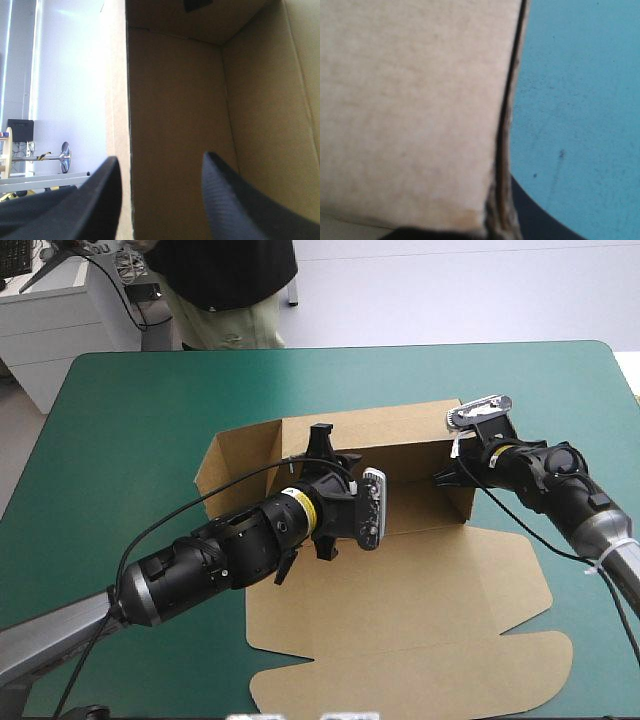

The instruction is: Fold the box

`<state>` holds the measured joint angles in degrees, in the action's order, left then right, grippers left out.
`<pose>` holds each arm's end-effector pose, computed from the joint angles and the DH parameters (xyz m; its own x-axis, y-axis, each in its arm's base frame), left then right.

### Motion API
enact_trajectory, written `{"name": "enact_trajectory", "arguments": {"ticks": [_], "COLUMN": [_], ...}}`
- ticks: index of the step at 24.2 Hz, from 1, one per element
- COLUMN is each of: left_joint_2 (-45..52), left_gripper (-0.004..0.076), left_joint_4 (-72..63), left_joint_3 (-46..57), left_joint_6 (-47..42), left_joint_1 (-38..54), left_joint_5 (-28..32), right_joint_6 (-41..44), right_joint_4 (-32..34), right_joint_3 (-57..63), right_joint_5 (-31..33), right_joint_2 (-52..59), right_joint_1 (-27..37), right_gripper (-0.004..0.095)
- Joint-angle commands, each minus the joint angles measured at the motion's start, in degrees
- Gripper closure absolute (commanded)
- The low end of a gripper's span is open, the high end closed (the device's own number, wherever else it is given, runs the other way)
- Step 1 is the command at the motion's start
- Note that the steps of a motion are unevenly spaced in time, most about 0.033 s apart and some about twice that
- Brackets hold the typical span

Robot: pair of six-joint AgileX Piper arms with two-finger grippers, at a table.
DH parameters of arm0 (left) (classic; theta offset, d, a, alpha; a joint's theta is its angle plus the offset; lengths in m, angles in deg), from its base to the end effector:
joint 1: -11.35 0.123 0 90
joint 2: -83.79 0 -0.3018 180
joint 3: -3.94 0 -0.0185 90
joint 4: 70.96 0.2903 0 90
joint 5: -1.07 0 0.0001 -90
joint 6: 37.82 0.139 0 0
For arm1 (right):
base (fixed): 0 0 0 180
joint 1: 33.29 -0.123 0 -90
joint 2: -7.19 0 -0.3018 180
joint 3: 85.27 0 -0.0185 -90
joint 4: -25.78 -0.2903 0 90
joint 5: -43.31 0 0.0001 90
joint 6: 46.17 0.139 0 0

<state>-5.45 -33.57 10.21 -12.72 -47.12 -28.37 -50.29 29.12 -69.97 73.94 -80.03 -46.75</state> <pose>0.2456 -0.3209 0.3496 0.4453 0.8345 -0.3246 0.5729 0.0130 0.8195 0.3648 0.0831 0.2846 -0.6339 -0.2769 -0.7222 -0.2909 0.9505 -0.1090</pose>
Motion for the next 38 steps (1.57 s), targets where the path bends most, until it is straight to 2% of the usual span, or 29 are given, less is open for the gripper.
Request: {"name": "enact_trajectory", "arguments": {"ticks": [1,2,3,5,8,12,16,19,24,26,29,33,35,38], "left_joint_2": [2.4,2.4,2.4,2.4,2.4,2.4,2.4,2.4,2.4,2.4,2.4,2.4,3.3,8.1], "left_gripper": [0.0582,0.0682,0.0734,0.0703,0.0703,0.0703,0.0703,0.0707,0.0710,0.0711,0.0733,0.0733,0.0733,0.0733], "left_joint_4": [0.3,0.1,-0.7,-3.8,-7.8,-14.9,-30.4,-38.8,-48.2,-49.4,-50.6,-52.0,-51.4,-50.4], "left_joint_3": [-4.7,-5.7,-6.5,-8.3,-11.3,-17.0,-23.4,-26.5,-27.4,-27.4,-27.4,-27.1,-24.9,-15.8], "left_joint_6": [-1.0,-1.0,-1.0,-0.7,-0.7,2.3,11.4,11.2,8.0,2.9,-0.2,-3.4,-4.2,-5.0], "left_joint_1": [-3.7,-4.7,-5.0,-5.0,-4.4,-1.9,6.6,15.5,32.7,41.6,53.5,59.9,59.9,59.9], "left_joint_5": [-3.3,-4.4,-4.8,-6.0,-9.3,-16.6,-27.1,-32.5,-33.5,-34.2,-39.4,-42.7,-41.4,-35.1], "right_joint_6": [-0.2,-0.2,-0.2,-0.2,-0.2,-0.2,-0.2,-0.2,-0.2,-0.2,-0.2,-0.2,-0.2,-0.2], "right_joint_4": [1.5,1.5,1.5,1.3,1.2,1.2,1.2,1.2,1.3,1.3,1.3,1.3,1.3,1.4], "right_joint_3": [-1.7,-1.7,-1.7,-1.7,-1.7,-1.7,-1.7,-1.7,-1.7,-1.7,-1.7,-1.7,-1.7,-1.7], "right_joint_5": [-2.8,-2.8,-2.8,-2.7,-2.7,-2.6,-2.6,-2.6,-2.6,-2.3,-2.2,-2.2,-2.2,-2.2], "right_joint_2": [1.9,1.9,1.9,1.9,1.9,1.9,1.9,1.9,1.9,1.9,1.9,1.9,1.9,1.9], "right_joint_1": [0.4,0.4,0.4,0.4,0.4,0.4,0.4,0.4,0.4,0.4,0.4,0.4,0.4,0.4], "right_gripper": [0.0927,0.0927,0.0927,0.0927,0.0927,0.0927,0.0927,0.0927,0.0927,0.0927,0.0927,0.0927,0.0927,0.0927]}}
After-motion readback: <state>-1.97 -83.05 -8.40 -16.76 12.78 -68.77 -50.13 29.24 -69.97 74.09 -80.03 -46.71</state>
